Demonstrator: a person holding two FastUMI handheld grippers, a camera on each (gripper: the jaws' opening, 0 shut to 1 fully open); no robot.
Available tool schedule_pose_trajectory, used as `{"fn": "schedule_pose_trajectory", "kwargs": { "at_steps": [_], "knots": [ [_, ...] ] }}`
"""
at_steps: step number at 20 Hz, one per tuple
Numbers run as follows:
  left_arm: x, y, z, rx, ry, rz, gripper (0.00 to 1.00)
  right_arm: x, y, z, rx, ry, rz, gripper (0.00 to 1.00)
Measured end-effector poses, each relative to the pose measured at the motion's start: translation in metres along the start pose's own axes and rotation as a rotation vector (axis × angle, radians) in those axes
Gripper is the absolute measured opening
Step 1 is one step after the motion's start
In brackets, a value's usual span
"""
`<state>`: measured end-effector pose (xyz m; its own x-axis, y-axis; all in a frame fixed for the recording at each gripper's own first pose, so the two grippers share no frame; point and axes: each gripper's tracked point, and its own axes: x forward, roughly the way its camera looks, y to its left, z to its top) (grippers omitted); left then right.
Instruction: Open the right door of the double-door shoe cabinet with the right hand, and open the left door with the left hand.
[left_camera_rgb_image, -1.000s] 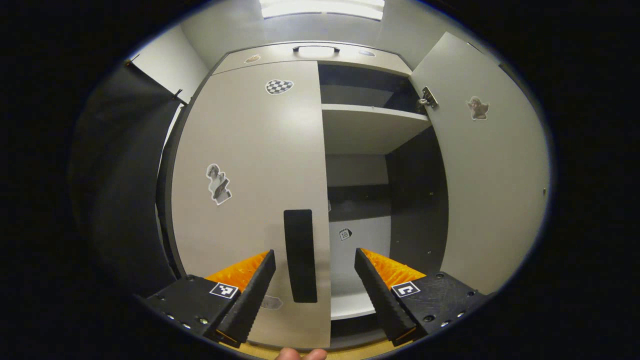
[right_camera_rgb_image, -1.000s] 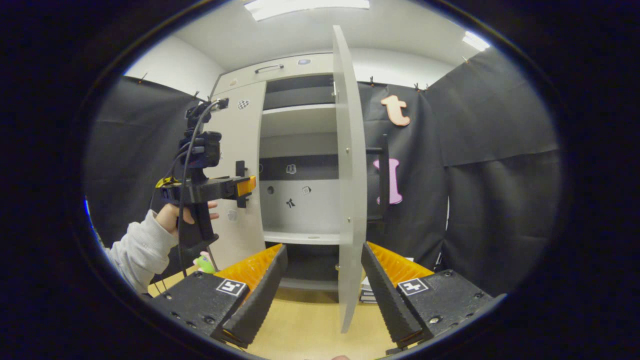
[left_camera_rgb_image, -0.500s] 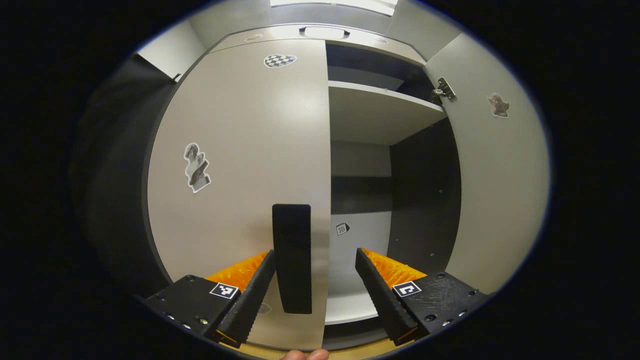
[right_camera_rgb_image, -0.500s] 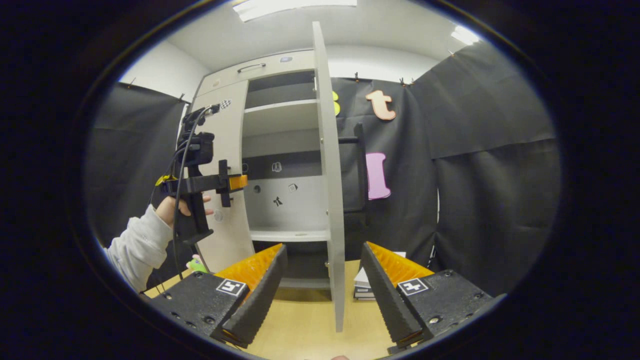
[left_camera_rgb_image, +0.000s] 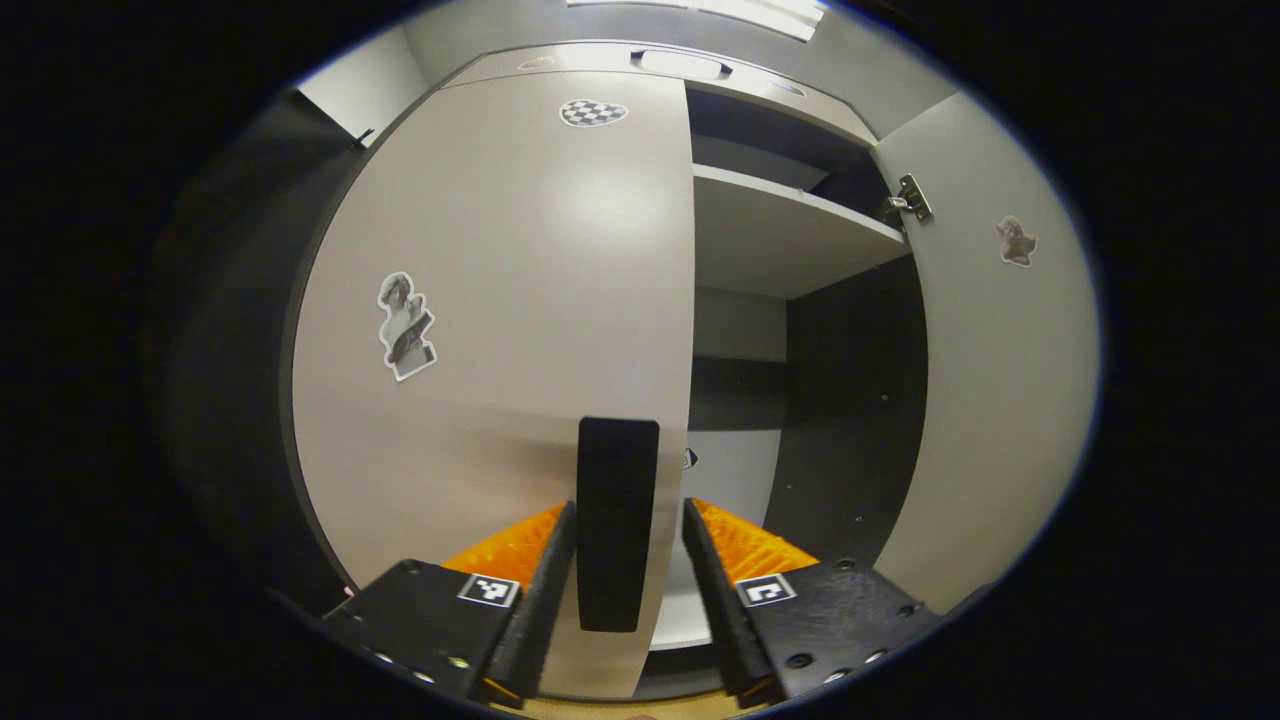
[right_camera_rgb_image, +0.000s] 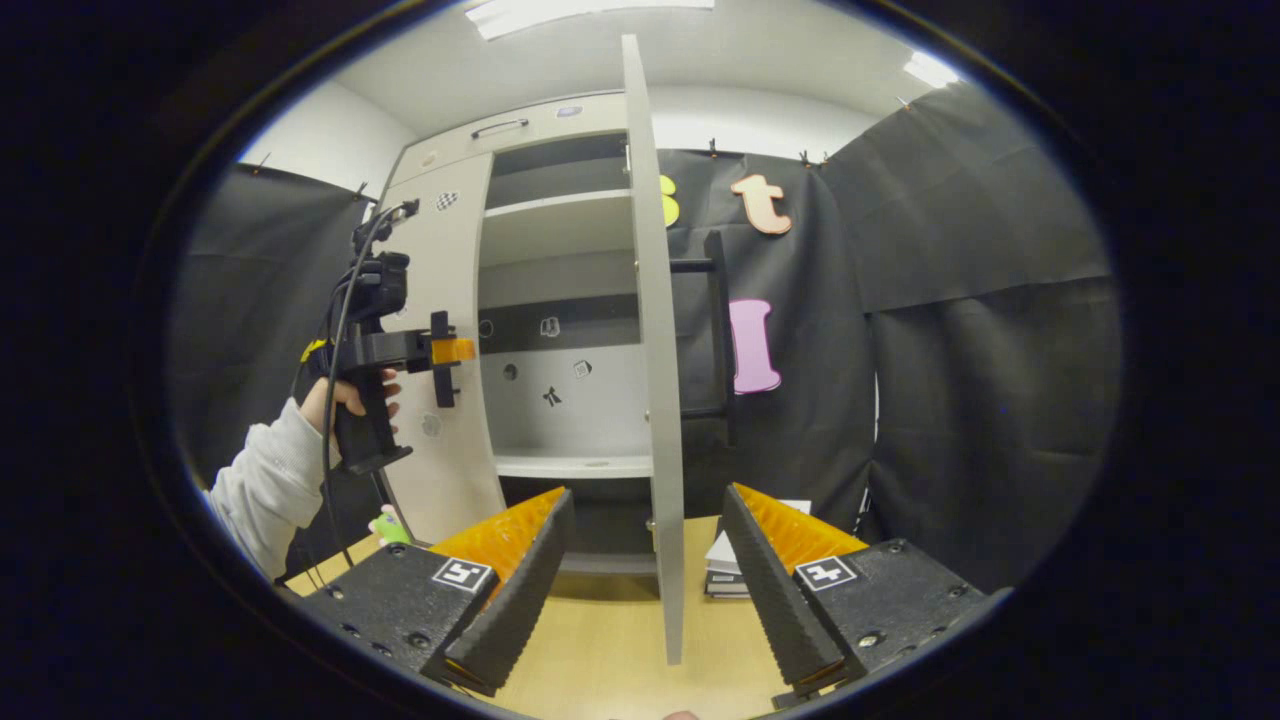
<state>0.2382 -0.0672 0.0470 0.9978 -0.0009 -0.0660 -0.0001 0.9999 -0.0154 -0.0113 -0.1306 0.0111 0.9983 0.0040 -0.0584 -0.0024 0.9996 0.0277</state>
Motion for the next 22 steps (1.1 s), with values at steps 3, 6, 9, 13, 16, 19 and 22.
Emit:
{"fn": "schedule_pose_trajectory", "kwargs": {
  "at_steps": [3, 6, 9, 13, 16, 19, 22],
  "knots": [
    [-0.001, 0.001, -0.004, 0.004, 0.029, -0.023, 0.33, 0.001, 0.001, -0.005, 0.004, 0.014, -0.001, 0.95],
    [0.000, 0.002, -0.006, 0.040, 0.045, -0.044, 0.14, 0.002, 0.001, -0.008, 0.011, 0.025, -0.001, 0.95],
    [-0.006, 0.002, -0.005, 0.031, 0.050, -0.035, 0.06, 0.001, 0.002, -0.008, 0.007, 0.019, -0.002, 0.95],
    [-0.036, 0.003, 0.001, 0.078, 0.052, -0.037, 0.06, -0.003, 0.007, -0.011, -0.006, 0.021, 0.003, 0.95],
    [-0.066, 0.008, 0.007, 0.118, 0.057, -0.023, 0.05, -0.004, 0.012, -0.011, -0.003, 0.024, 0.015, 0.95],
    [-0.083, 0.020, 0.009, 0.125, 0.073, -0.011, 0.05, -0.001, 0.021, -0.013, -0.002, 0.029, 0.041, 0.95],
    [-0.099, 0.029, 0.012, 0.155, 0.070, 0.013, 0.05, 0.004, 0.033, -0.013, -0.012, 0.030, 0.067, 0.94]
  ]
}}
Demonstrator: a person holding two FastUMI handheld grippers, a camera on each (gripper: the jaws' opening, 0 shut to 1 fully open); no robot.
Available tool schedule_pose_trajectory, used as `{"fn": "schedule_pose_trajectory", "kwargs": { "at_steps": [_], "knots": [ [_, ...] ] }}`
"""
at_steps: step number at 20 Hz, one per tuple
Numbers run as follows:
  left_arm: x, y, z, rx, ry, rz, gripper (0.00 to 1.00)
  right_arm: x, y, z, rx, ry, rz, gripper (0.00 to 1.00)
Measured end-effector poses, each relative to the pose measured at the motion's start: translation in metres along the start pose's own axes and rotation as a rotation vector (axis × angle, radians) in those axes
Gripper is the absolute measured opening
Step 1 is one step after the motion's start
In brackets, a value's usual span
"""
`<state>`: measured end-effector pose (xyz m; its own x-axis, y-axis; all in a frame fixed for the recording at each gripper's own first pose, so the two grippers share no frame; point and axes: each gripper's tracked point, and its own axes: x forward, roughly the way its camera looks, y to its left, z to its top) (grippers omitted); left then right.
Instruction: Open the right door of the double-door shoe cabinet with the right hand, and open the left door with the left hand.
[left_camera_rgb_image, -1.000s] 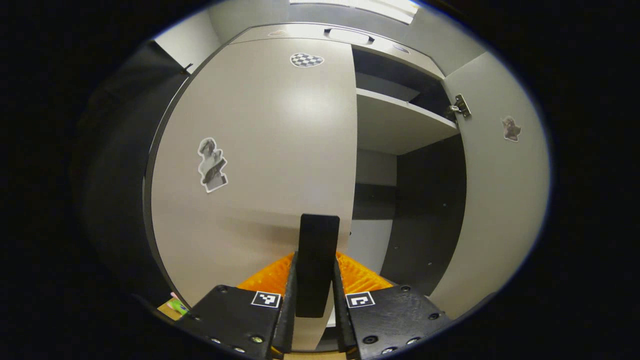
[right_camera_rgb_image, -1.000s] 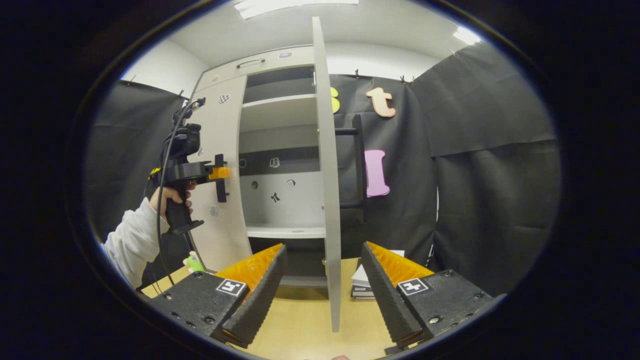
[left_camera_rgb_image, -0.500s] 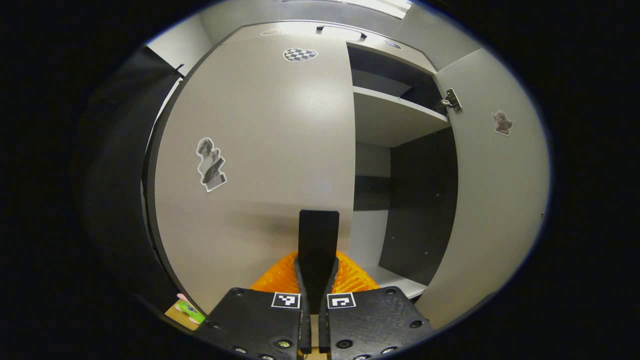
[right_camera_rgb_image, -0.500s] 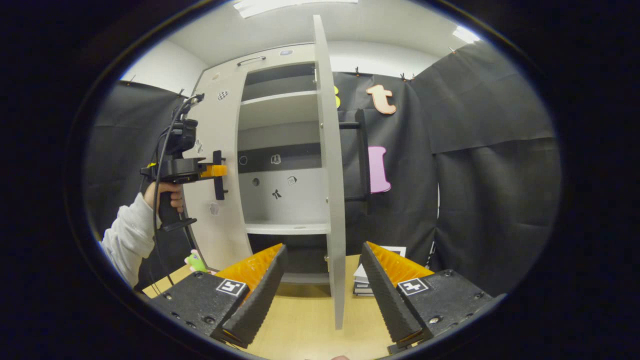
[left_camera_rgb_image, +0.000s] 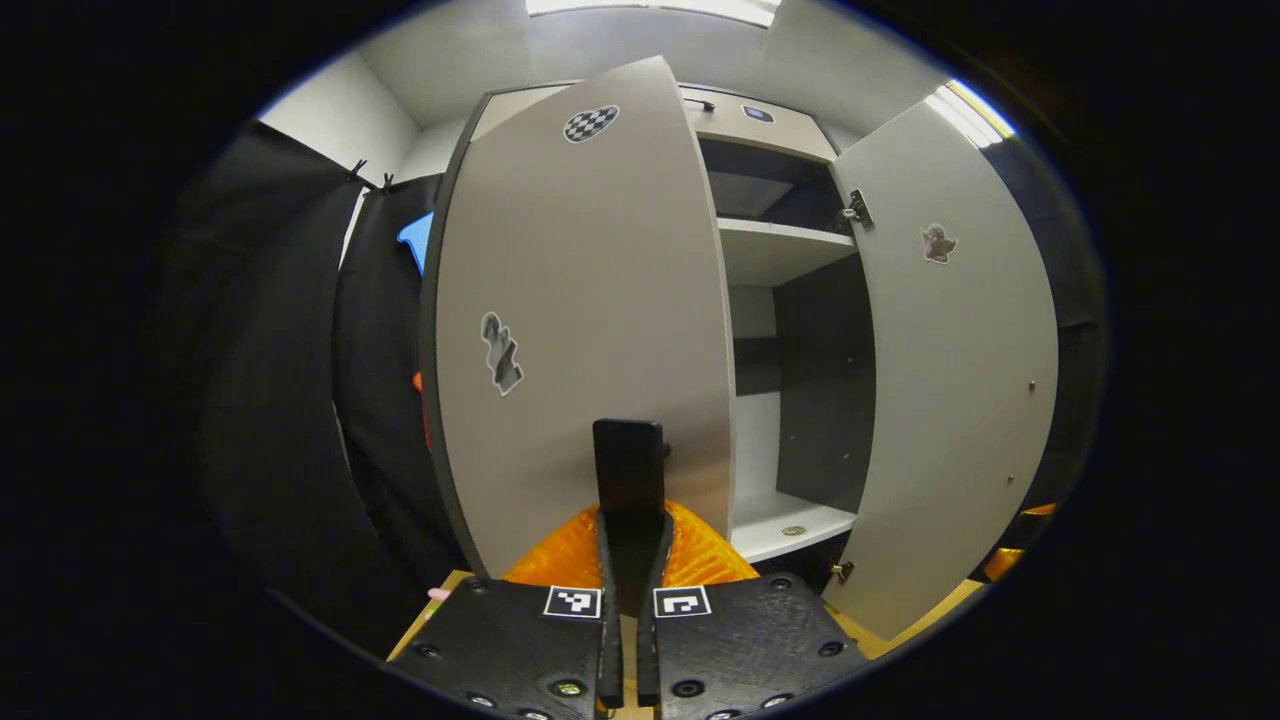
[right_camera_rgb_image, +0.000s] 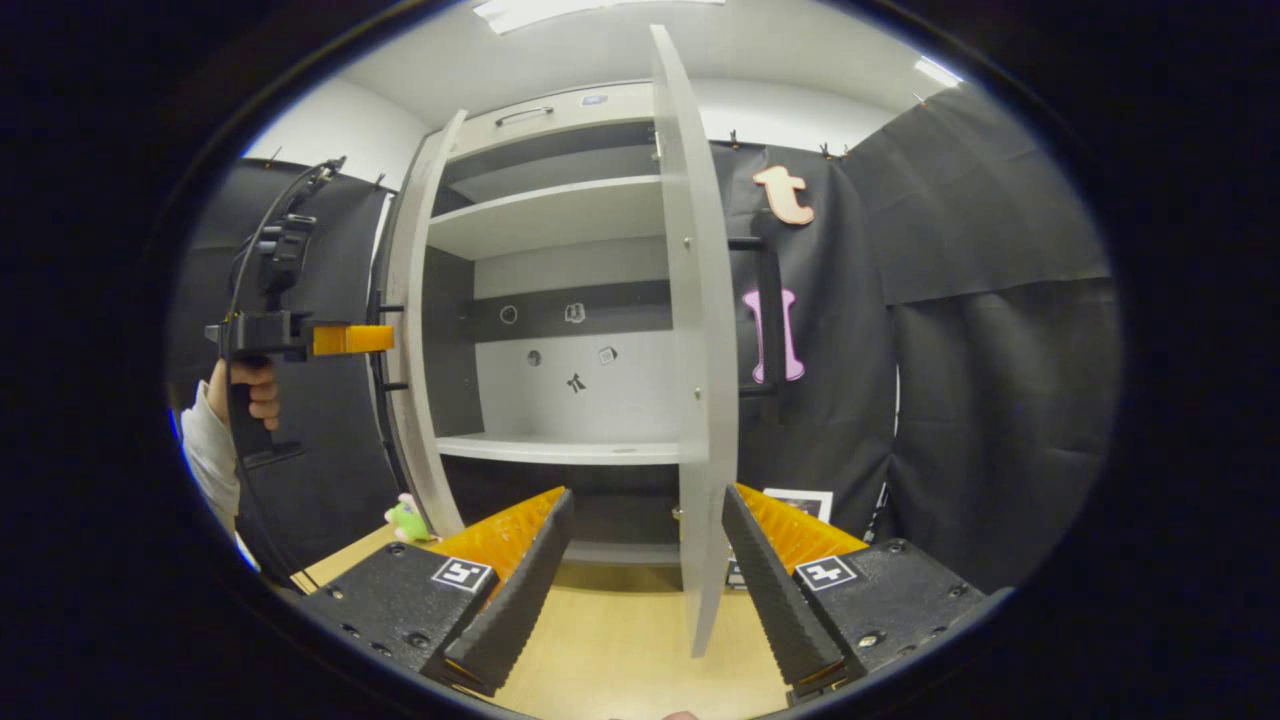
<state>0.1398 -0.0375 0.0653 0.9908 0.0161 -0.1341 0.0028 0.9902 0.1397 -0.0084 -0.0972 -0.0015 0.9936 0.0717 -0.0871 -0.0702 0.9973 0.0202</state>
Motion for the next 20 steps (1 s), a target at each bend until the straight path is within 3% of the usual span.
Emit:
{"fn": "schedule_pose_trajectory", "kwargs": {
  "at_steps": [6, 12, 17, 20],
  "knots": [
    [-0.036, 0.034, -0.006, 0.033, 0.024, 0.039, 0.04, 0.008, 0.017, -0.002, -0.021, -0.012, 0.030, 0.95],
    [-0.065, 0.091, -0.010, 0.047, 0.015, 0.166, 0.03, 0.024, 0.040, -0.005, -0.040, 0.005, 0.067, 0.95],
    [-0.073, 0.141, -0.023, 0.092, 0.030, 0.216, 0.03, 0.033, 0.064, -0.015, -0.055, 0.025, 0.106, 0.95],
    [-0.072, 0.159, -0.025, -0.044, 0.022, 0.160, 0.00, 0.039, 0.070, -0.027, -0.059, 0.063, 0.112, 0.95]
  ]
}}
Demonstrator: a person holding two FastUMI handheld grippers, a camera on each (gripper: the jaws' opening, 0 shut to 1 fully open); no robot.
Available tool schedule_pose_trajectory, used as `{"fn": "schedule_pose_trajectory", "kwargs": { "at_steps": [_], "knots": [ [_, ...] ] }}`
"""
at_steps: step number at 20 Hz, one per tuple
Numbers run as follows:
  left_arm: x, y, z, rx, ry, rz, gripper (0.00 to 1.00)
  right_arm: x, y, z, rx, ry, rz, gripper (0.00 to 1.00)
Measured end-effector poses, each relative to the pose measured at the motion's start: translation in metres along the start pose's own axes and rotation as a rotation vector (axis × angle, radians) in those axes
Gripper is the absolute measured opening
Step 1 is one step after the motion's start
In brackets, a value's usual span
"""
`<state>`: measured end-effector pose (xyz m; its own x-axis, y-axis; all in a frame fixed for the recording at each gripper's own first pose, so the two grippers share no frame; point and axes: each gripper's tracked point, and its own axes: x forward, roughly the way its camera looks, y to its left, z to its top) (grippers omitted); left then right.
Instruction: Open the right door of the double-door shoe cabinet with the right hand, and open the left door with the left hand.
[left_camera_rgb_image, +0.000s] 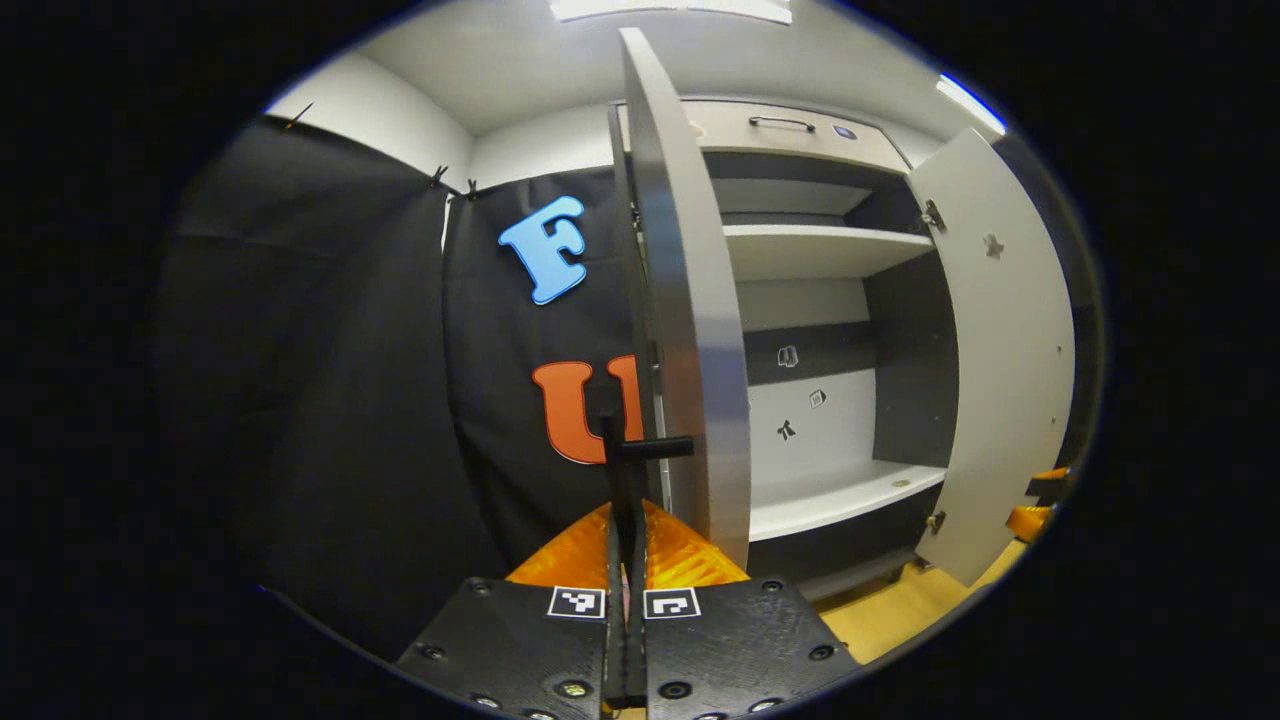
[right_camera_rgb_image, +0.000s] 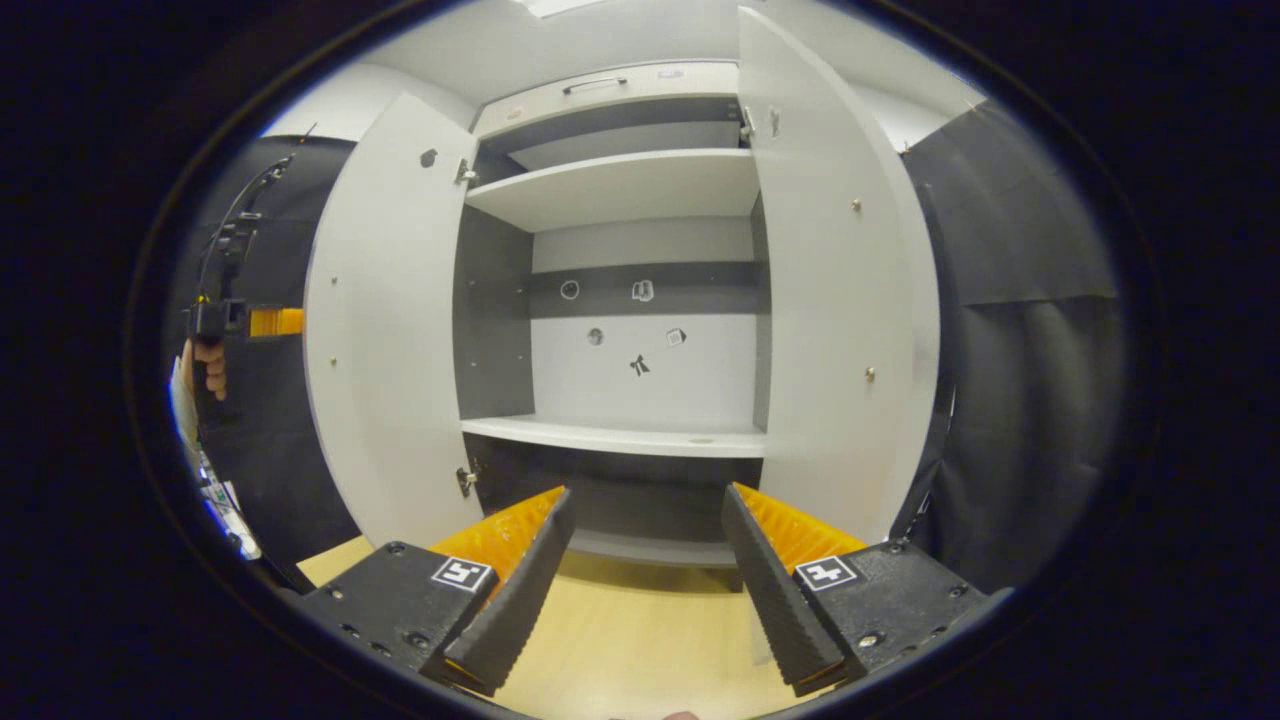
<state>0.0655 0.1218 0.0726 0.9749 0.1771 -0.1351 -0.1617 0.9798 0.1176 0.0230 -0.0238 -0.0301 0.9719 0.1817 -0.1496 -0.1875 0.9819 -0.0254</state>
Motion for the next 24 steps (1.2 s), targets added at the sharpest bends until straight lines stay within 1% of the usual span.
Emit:
{"fn": "schedule_pose_trajectory", "kwargs": {
  "at_steps": [3, 6, 8, 10, 11, 12, 13, 15, 17, 18, 20, 22, 24],
  "knots": [
    [0.002, 0.009, 0.000, -0.069, -0.006, -0.059, 0.00, 0.005, 0.006, -0.004, 0.008, 0.013, 0.004, 0.95],
    [-0.002, 0.008, -0.002, -0.060, -0.004, -0.111, 0.02, 0.007, 0.011, -0.005, 0.002, 0.018, 0.010, 0.95],
    [-0.016, 0.011, -0.001, -0.049, -0.015, -0.103, 0.02, 0.011, 0.014, -0.006, 0.005, 0.023, 0.020, 0.94],
    [-0.041, 0.013, -0.003, -0.072, -0.051, -0.037, 0.02, 0.014, 0.015, -0.008, 0.017, 0.022, 0.024, 0.94],
    [-0.056, 0.000, -0.004, -0.094, -0.088, -0.032, 0.01, 0.015, 0.014, -0.009, 0.021, 0.015, 0.020, 0.94],
    [-0.064, -0.018, -0.004, -0.101, -0.120, -0.036, 0.00, 0.015, 0.012, -0.007, 0.023, 0.007, 0.013, 0.95],
    [-0.068, -0.037, -0.007, -0.100, -0.150, -0.024, 0.00, 0.014, 0.009, -0.006, 0.020, -0.003, 0.008, 0.96],
    [-0.058, -0.076, -0.032, -0.128, -0.124, -0.011, 0.00, 0.012, 0.006, 0.001, 0.003, -0.026, 0.002, 0.95],
    [-0.038, -0.112, -0.062, -0.115, -0.068, -0.011, 0.00, 0.008, 0.002, 0.005, -0.010, -0.041, -0.006, 0.95],
    [-0.030, -0.129, -0.076, -0.108, -0.034, -0.027, 0.00, 0.004, 0.000, 0.005, -0.009, -0.041, -0.010, 0.95],
    [-0.023, -0.161, -0.091, -0.117, -0.014, -0.069, 0.00, -0.005, -0.004, 0.004, -0.013, -0.044, -0.021, 0.95],
    [-0.016, -0.181, -0.089, -0.154, -0.045, -0.111, 0.00, -0.012, -0.016, 0.004, -0.027, -0.053, -0.052, 0.95],
    [-0.008, -0.187, -0.079, -0.186, -0.081, -0.129, 0.00, -0.015, -0.024, 0.003, -0.026, -0.060, -0.075, 0.95]
  ]
}}
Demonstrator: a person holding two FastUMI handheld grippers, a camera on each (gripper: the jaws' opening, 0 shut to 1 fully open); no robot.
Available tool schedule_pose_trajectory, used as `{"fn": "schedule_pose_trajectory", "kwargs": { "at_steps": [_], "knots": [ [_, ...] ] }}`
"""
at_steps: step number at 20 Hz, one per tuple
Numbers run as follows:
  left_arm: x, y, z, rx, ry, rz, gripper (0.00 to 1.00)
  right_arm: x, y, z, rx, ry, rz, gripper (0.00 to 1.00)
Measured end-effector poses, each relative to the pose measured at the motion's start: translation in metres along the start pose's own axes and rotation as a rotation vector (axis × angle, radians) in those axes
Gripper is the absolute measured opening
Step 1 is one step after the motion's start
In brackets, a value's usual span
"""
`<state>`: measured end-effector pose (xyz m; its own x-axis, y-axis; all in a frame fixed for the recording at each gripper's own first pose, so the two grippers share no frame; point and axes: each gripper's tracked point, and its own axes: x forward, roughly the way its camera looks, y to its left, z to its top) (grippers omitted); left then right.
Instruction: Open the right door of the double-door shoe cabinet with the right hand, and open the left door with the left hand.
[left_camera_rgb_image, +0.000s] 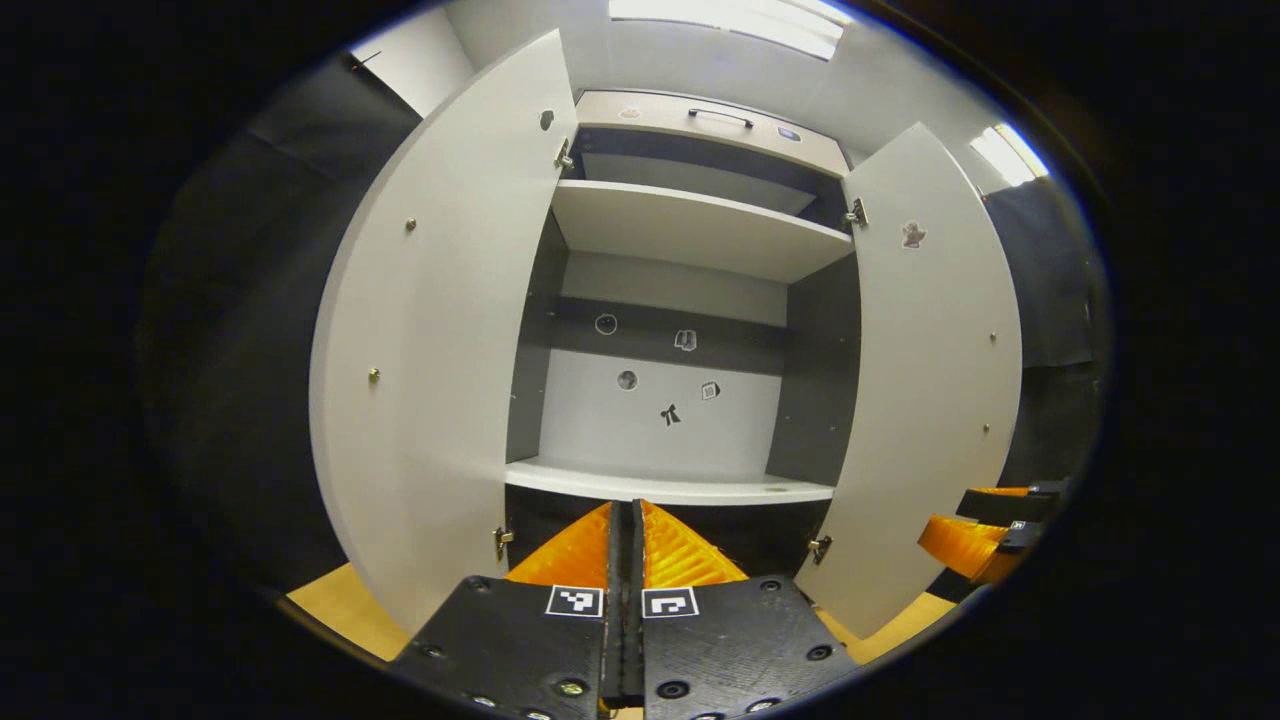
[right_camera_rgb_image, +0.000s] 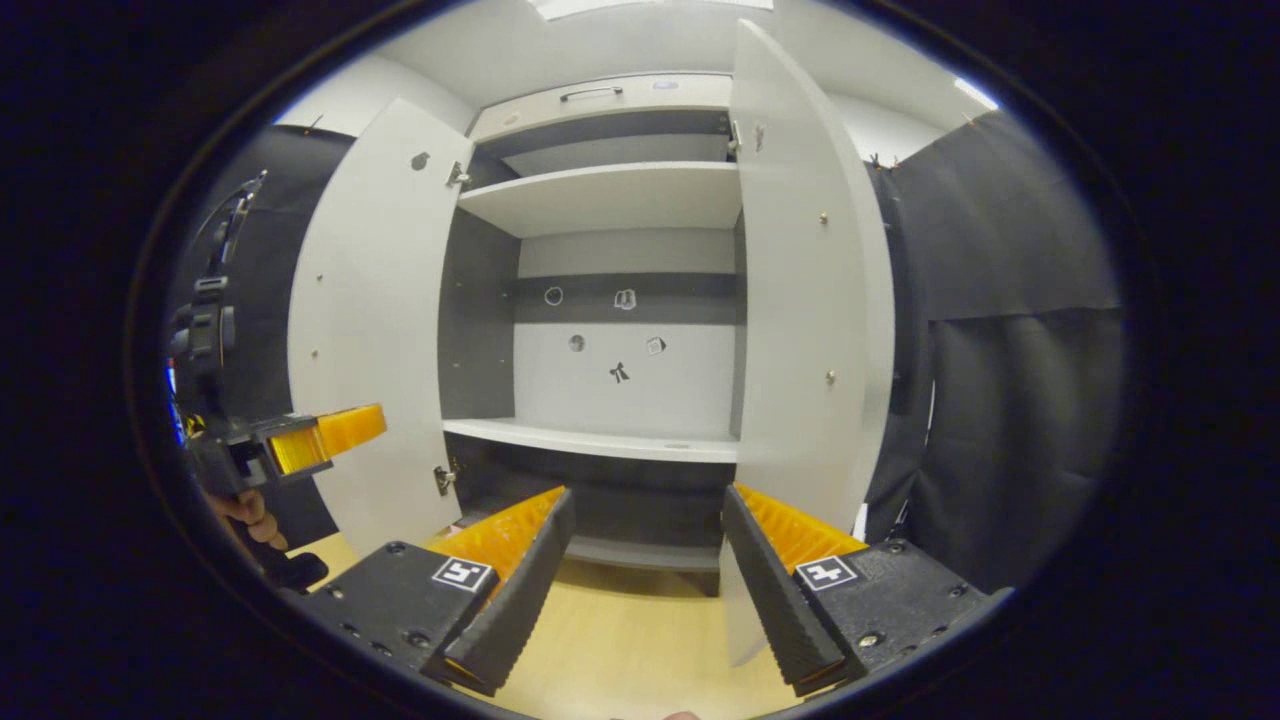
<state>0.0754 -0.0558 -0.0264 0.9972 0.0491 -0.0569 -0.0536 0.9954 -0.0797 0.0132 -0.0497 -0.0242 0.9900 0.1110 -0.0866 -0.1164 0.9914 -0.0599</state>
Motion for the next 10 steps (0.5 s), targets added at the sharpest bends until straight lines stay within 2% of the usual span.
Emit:
{"fn": "schedule_pose_trajectory", "kwargs": {
  "at_steps": [3, 4, 6, 8, 10],
  "knots": [
    [0.003, -0.008, 0.009, -0.037, -0.049, -0.021, 0.03, -0.002, -0.011, -0.001, 0.017, -0.004, -0.026, 0.95],
    [0.004, -0.012, 0.012, -0.051, -0.061, -0.040, 0.15, -0.002, -0.014, 0.000, 0.021, -0.006, -0.036, 0.94],
    [0.000, -0.021, 0.011, -0.067, -0.047, -0.084, 0.57, -0.001, -0.018, 0.000, 0.023, -0.007, -0.046, 0.95],
    [0.000, -0.017, 0.010, -0.063, -0.043, -0.061, 0.97, 0.001, -0.020, 0.002, 0.023, -0.008, -0.052, 0.95],
    [-0.004, -0.011, 0.008, -0.026, -0.055, -0.035, 0.94, 0.003, -0.017, 0.002, 0.031, -0.007, -0.044, 0.95]
  ]
}}
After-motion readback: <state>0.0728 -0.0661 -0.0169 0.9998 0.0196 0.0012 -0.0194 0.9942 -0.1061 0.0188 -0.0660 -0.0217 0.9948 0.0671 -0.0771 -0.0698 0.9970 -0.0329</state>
